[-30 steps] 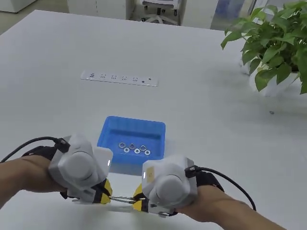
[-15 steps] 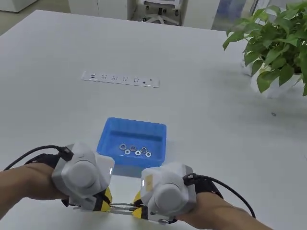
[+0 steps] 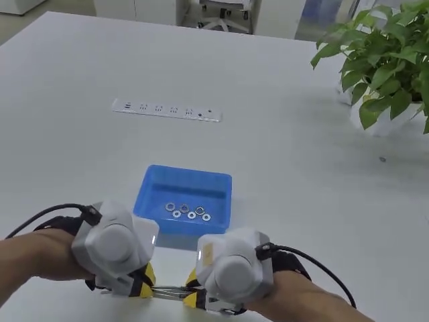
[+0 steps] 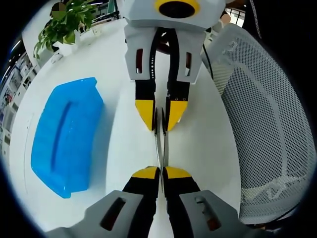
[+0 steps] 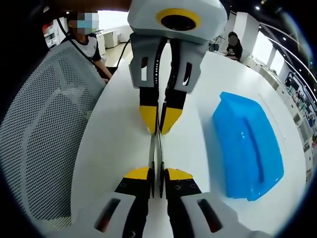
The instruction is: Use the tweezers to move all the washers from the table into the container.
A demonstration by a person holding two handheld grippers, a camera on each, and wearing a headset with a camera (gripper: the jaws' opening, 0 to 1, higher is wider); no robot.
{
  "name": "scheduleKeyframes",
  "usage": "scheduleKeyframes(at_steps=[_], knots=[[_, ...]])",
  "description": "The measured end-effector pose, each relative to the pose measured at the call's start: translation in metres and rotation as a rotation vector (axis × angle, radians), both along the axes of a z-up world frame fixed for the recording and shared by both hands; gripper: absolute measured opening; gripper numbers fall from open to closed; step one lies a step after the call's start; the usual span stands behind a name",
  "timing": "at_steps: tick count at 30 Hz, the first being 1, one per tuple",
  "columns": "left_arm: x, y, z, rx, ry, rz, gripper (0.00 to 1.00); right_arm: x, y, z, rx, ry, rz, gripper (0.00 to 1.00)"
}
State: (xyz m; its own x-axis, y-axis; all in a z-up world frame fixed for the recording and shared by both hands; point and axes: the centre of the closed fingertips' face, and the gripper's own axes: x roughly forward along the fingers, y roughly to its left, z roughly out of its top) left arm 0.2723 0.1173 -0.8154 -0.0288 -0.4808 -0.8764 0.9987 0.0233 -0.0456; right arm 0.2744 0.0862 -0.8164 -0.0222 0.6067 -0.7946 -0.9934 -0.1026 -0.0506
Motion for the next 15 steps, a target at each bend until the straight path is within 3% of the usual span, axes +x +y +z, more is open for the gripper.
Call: scheduleKeyframes(at_steps=[15], knots=[[-0.0012,0.0013,-0.0003,0.004,0.006,0.004,0.08,-0.0018,-0.0019,0.0001,-0.008,0.011,-0.003,0.13]])
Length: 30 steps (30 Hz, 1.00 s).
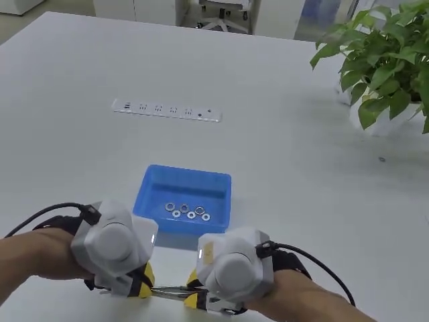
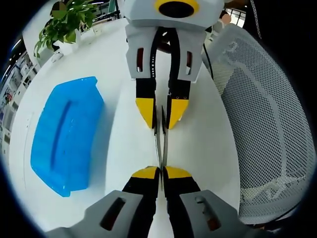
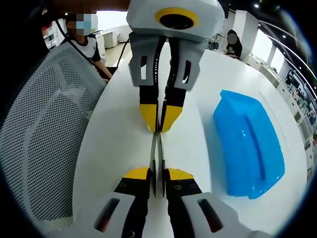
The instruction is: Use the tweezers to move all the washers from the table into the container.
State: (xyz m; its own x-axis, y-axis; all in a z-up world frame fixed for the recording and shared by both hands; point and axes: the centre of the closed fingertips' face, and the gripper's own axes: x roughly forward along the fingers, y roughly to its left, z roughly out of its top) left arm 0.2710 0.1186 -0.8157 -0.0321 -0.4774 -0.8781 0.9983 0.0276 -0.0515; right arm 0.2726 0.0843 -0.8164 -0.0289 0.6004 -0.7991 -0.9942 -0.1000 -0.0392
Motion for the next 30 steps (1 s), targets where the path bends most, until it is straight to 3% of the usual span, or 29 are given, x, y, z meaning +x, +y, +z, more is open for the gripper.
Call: scheduleKeyframes(at_steps=[14,18,26,30], knots=[[-0.001,0.000,0.000,0.004,0.002,0.001,0.08,-0.001,-0.001,0.000,-0.003,-0.005,-0.002,0.16],[-0.001,0.003,0.001,0.010,-0.008,0.008,0.10,0.002,-0.002,0.006,0.007,-0.016,-0.017,0.18],[0.005,0.008,0.018,-0.033,-0.031,0.069,0.19,0.012,-0.010,0.027,0.047,-0.033,-0.072,0.29],[0.006,0.009,0.032,-0.087,-0.025,0.124,0.25,0.021,-0.018,0.038,0.078,-0.037,-0.132,0.34]])
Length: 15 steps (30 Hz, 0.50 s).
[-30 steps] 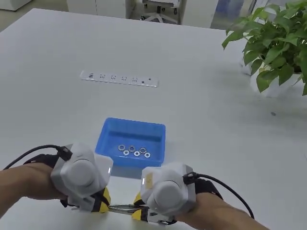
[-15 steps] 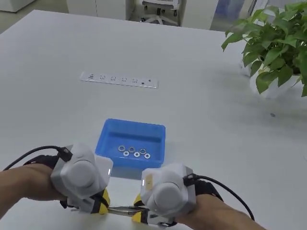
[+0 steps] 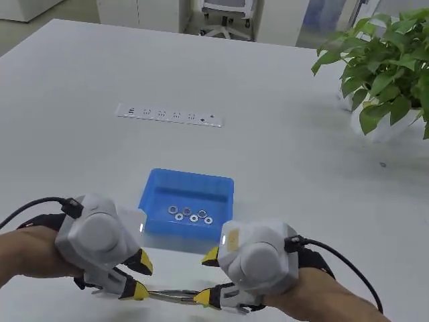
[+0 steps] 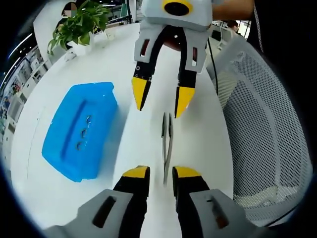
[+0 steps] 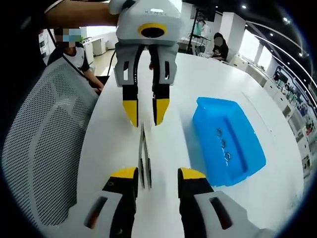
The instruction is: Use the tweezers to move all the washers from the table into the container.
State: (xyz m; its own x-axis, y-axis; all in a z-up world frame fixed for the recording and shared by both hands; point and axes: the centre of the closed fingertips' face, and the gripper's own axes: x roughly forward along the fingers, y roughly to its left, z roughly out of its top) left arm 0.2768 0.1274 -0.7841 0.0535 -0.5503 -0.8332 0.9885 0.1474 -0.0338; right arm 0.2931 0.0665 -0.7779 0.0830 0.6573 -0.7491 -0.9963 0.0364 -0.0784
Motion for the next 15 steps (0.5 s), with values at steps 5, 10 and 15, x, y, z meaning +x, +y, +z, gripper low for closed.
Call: scheduleKeyframes(at_steps=[5,10,15], knots=[[0.007,0.001,0.021,-0.081,-0.022,0.068,0.32,0.012,-0.012,0.014,0.047,-0.013,-0.091,0.42],[0.014,0.005,0.041,-0.151,-0.044,0.132,0.43,0.025,-0.027,0.025,0.095,-0.013,-0.175,0.51],[0.016,0.012,0.053,-0.186,-0.059,0.177,0.54,0.031,-0.043,0.034,0.124,-0.004,-0.227,0.62]])
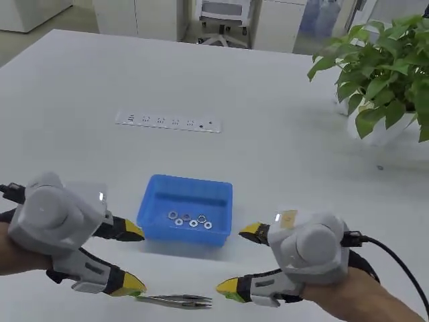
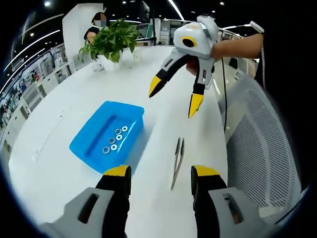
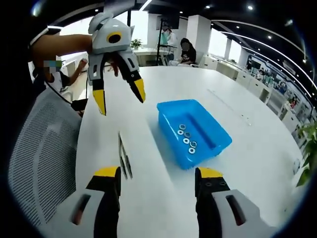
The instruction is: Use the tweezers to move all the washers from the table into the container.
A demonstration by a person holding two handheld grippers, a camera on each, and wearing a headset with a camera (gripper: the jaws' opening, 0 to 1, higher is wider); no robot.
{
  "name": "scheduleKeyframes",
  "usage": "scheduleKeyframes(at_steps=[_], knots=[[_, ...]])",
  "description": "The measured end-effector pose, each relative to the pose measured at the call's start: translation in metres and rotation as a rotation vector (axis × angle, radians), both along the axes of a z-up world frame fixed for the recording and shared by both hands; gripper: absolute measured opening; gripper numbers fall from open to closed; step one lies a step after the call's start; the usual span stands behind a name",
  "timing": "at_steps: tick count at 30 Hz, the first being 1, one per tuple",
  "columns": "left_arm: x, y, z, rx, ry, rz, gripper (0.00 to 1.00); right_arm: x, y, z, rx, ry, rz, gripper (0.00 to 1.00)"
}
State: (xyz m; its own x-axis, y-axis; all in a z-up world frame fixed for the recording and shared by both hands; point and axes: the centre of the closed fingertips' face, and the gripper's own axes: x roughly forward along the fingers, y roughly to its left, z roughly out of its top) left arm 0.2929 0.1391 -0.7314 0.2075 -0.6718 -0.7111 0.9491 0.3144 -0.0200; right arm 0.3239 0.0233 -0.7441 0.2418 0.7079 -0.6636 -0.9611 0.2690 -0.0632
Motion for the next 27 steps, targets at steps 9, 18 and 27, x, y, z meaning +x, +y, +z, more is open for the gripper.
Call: scheduleKeyframes(at_steps=[9,18,27], knots=[[0.006,0.012,0.026,-0.115,-0.038,0.109,0.73,0.004,-0.025,0.016,0.084,0.020,-0.068,0.80],[0.003,0.020,0.036,-0.136,-0.044,0.129,0.91,0.003,-0.040,0.026,0.114,0.027,-0.086,0.97],[-0.003,0.024,0.037,-0.114,-0.044,0.119,0.99,-0.001,-0.050,0.027,0.102,0.025,-0.088,1.00]])
